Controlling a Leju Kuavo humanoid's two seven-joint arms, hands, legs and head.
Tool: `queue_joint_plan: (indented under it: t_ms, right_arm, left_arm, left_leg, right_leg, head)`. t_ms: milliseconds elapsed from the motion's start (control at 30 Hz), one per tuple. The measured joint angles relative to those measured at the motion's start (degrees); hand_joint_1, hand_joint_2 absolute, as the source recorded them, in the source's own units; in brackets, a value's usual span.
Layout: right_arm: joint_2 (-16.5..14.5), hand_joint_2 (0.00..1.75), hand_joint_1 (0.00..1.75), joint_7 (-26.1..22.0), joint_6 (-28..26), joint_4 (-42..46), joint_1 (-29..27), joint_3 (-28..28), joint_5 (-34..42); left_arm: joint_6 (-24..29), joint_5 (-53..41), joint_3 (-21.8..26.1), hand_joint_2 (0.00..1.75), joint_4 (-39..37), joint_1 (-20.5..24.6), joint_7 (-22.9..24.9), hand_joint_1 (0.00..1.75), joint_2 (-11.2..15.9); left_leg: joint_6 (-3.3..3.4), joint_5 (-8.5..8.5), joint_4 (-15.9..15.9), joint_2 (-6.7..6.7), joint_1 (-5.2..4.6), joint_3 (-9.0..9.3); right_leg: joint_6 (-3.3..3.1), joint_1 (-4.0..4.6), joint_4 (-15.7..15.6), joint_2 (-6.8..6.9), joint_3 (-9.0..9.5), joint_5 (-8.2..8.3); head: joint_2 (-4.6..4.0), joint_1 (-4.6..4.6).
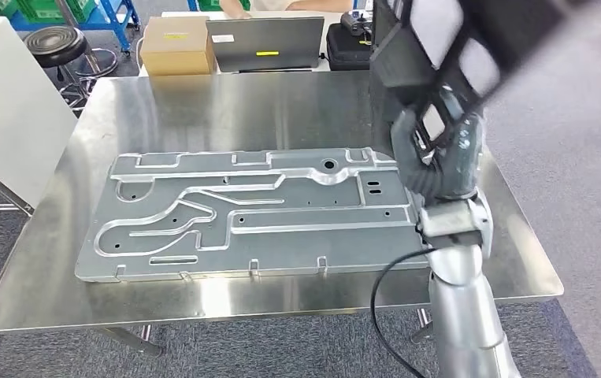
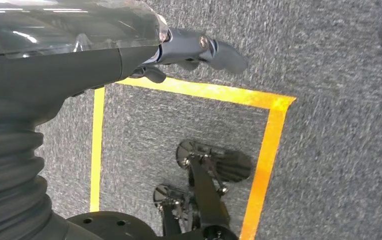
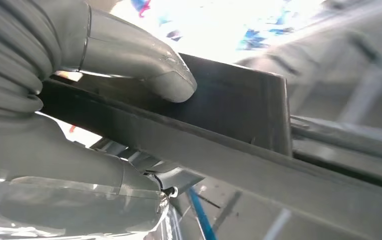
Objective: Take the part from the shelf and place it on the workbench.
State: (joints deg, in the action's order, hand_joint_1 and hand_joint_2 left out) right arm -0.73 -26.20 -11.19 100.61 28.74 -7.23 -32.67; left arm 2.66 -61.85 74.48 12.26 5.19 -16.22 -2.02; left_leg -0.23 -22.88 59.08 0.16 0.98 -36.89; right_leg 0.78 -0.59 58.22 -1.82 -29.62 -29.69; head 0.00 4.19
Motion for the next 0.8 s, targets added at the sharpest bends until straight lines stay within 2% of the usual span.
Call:
queue_joint_plan:
  t_ms: [67, 100, 167, 200, 233, 267, 333, 367, 400, 500, 633, 700, 767, 800]
  right_arm:
    - [1.3, 1.75, 1.75, 5.6, -0.1, -5.1, 5.6, -1.7, -7.6]
    - [1.9, 1.75, 1.75, 8.4, 0.4, -7.8, 8.2, -2.7, -11.5]
    - [2.9, 1.75, 1.75, 12.9, 2.1, -13.5, 12.9, -5.0, -18.5]
    - [3.2, 1.75, 1.75, 14.8, 3.5, -16.6, 14.8, -6.3, -21.8]
    - [3.5, 1.75, 1.75, 16.1, 4.8, -19.6, 16.4, -7.6, -24.6]
    - [3.7, 1.75, 1.75, 17.0, 6.2, -22.6, 17.7, -8.9, -26.8]
    - [3.8, 1.75, 1.75, 18.1, 8.3, -28.5, 20.1, -11.6, -29.7]
    - [3.5, 1.75, 1.75, 18.2, 9.0, -31.6, 21.4, -12.9, -30.5]
    - [3.1, 1.75, 1.75, 18.3, 9.7, -34.8, 22.5, -14.2, -31.2]
    - [1.7, 1.75, 1.75, 18.3, 10.5, -42.3, 24.5, -16.9, -32.6]
    - [1.2, 1.75, 1.75, 18.3, 10.6, -44.5, 24.8, -17.7, -33.1]
    - [-1.1, 1.75, 1.75, 18.8, 11.0, -51.9, 26.2, -20.5, -34.5]
    - [-3.7, 1.75, 1.75, 19.2, 11.7, -60.4, 27.4, -23.7, -35.7]
    - [-4.3, 1.75, 1.75, 19.2, 12.0, -62.5, 27.4, -24.4, -35.8]
  left_arm:
    - [-0.3, -0.1, -0.1, 1.75, 0.0, 0.4, -0.3, 0.0, 0.0]
    - [-0.5, -0.3, -0.1, 1.75, 0.0, 0.6, -0.4, 0.0, 0.0]
    - [-0.9, -0.6, -0.2, 1.75, 0.0, 0.8, -0.6, 0.0, 0.0]
    - [-1.0, -0.7, -0.3, 1.75, 0.0, 0.8, -0.6, 0.0, 0.0]
    - [-1.2, -0.9, -0.3, 1.75, 0.0, 0.8, -0.6, 0.0, 0.0]
    - [-1.4, -1.1, -0.4, 1.75, 0.0, 0.9, -0.5, 0.0, 0.0]
    - [-1.7, -1.4, -0.7, 1.75, 0.0, 0.9, -0.5, 0.0, 0.0]
    - [-1.9, -1.4, -0.9, 1.75, 0.0, 1.1, -0.5, 0.0, -0.1]
    - [-2.0, -1.4, -1.0, 1.75, 0.0, 1.2, -0.5, 0.0, -0.1]
    - [-2.6, -1.0, -1.1, 1.75, 0.0, 1.4, -0.9, 0.0, -0.1]
    - [-2.8, -0.9, -1.2, 1.75, 0.0, 1.4, -1.1, 0.0, -0.1]
    - [-3.1, -0.6, -1.2, 1.75, 0.0, 1.4, -1.5, 0.0, -0.2]
    - [-3.3, -0.4, -1.2, 1.75, 0.0, 1.2, -2.1, 0.0, -0.2]
    - [-3.4, -0.4, -1.2, 1.75, 0.0, 1.1, -2.3, 0.0, -0.2]
  left_leg:
    - [0.6, -0.05, -0.3, 0.06, 0.19, 0.16]
    - [0.86, -0.16, -0.3, 0.07, 0.25, 0.28]
    - [1.16, -0.49, -0.4, 0.07, 0.25, 0.5]
    - [1.22, -0.68, -0.4, 0.04, 0.24, 0.71]
    - [1.2, -0.88, -0.4, -0.02, 0.24, 0.99]
    - [1.14, -1.1, -0.4, -0.13, 0.25, 1.37]
    - [0.85, -1.57, -0.4, -0.38, 0.2, 2.08]
    - [0.61, -1.72, -0.4, -0.47, 0.13, 2.21]
    - [0.35, -1.79, -0.4, -0.5, 0.08, 2.16]
    - [-0.39, -1.7, -0.7, -0.45, 0.12, 1.96]
    - [-0.69, -1.74, -0.9, -0.41, 0.08, 2.09]
    - [-1.16, -5.03, 5.6, -0.38, 0.09, -1.02]
    - [-1.55, -8.49, 14.8, -0.38, 0.16, -5.86]
    - [-1.59, -8.08, 15.9, -0.37, 0.16, -6.77]
  right_leg:
    - [0.56, -0.16, 2.5, 0.66, -1.27, -1.41]
    - [0.79, -0.21, 5.6, 1.03, -2.96, -2.76]
    - [1.11, -0.25, 13.6, 1.31, -7.81, -5.21]
    - [1.19, -0.28, 16.3, 1.37, -9.81, -5.35]
    - [1.16, -0.29, 16.9, 1.43, -10.81, -4.31]
    - [1.02, -0.3, 15.1, 1.48, -10.65, -2.14]
    - [0.44, -0.14, 7.5, 1.57, -8.16, 3.11]
    - [0.12, 0.04, 4.0, 1.61, -6.94, 4.76]
    - [-0.14, 0.26, 1.8, 1.65, -6.23, 5.43]
    - [-0.57, 0.65, 0.6, 1.56, -6.09, 5.0]
    - [-0.83, 0.55, 0.3, 1.51, -5.96, 5.07]
    - [-1.61, 0.35, -0.3, 1.51, -5.46, 5.18]
    - [-2.3, 0.39, -0.6, 1.52, -4.99, 5.05]
    - [-2.35, 0.46, -0.5, 1.5, -4.86, 4.87]
  head:
    - [0.0, 0.0]
    - [0.0, -0.01]
    - [0.0, -0.01]
    - [0.0, -0.01]
    - [0.0, -0.01]
    - [0.0, -0.01]
    - [0.0, -0.01]
    - [0.0, -0.01]
    - [0.0, -0.01]
    - [0.0, 0.01]
    - [0.0, 0.01]
    - [0.0, 0.01]
    - [0.0, 0.01]
    - [0.0, 0.01]
